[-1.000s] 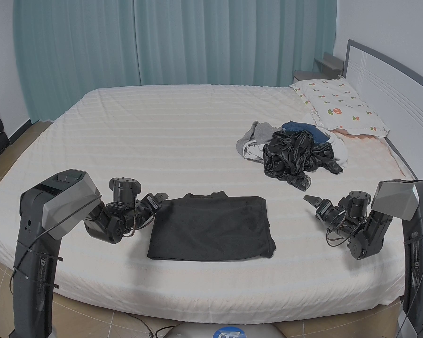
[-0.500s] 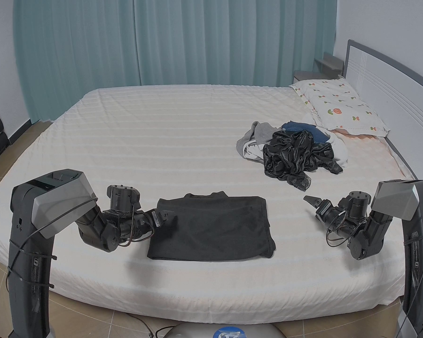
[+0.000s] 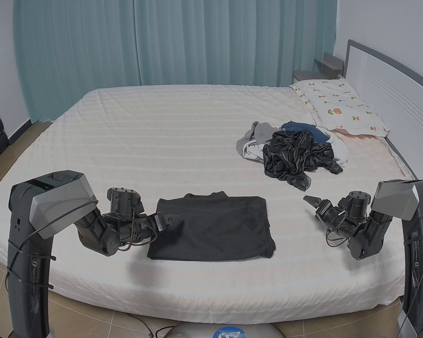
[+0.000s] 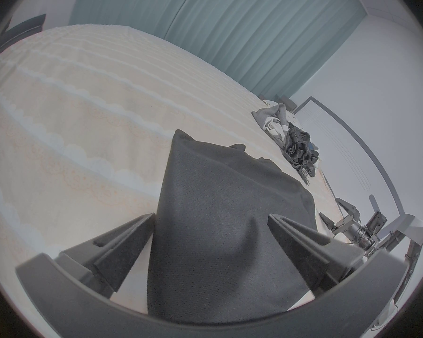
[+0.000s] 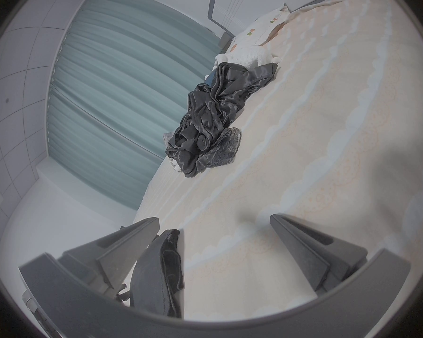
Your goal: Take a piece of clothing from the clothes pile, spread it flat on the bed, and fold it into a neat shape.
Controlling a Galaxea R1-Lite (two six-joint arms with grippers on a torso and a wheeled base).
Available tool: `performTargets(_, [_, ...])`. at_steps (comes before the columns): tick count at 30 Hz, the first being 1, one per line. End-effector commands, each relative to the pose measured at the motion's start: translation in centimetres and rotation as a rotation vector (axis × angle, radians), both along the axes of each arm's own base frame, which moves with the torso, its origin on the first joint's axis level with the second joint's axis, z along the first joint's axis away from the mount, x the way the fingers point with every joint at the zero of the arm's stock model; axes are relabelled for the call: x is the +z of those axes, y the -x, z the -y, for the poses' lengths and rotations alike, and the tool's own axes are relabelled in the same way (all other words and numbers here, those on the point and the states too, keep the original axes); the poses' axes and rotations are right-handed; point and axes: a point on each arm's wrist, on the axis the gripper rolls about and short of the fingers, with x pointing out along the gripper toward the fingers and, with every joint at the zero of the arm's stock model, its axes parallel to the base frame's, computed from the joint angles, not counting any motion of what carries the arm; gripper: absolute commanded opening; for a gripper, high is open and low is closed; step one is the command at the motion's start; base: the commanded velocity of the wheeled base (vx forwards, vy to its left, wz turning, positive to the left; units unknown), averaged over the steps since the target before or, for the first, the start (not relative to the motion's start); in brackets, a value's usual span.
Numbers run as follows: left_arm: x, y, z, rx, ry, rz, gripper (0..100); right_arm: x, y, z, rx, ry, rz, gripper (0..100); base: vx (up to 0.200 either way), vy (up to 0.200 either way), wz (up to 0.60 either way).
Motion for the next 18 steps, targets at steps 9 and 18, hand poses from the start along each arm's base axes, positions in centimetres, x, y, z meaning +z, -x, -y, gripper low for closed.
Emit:
performTargets(9, [-0.3,0.1,-0.4,0.004,0.018,0.011,0,0.0,0.0,0.0,0.001,-0.001,0.002,100,0.000,0.000,0.00])
performTargets(18, [-0.1,0.4,-1.0,0.072,0.083,-0.012,0,0.0,0.0,0.0,0.002,-0.001,0.000,100,0.000,0.000,0.00])
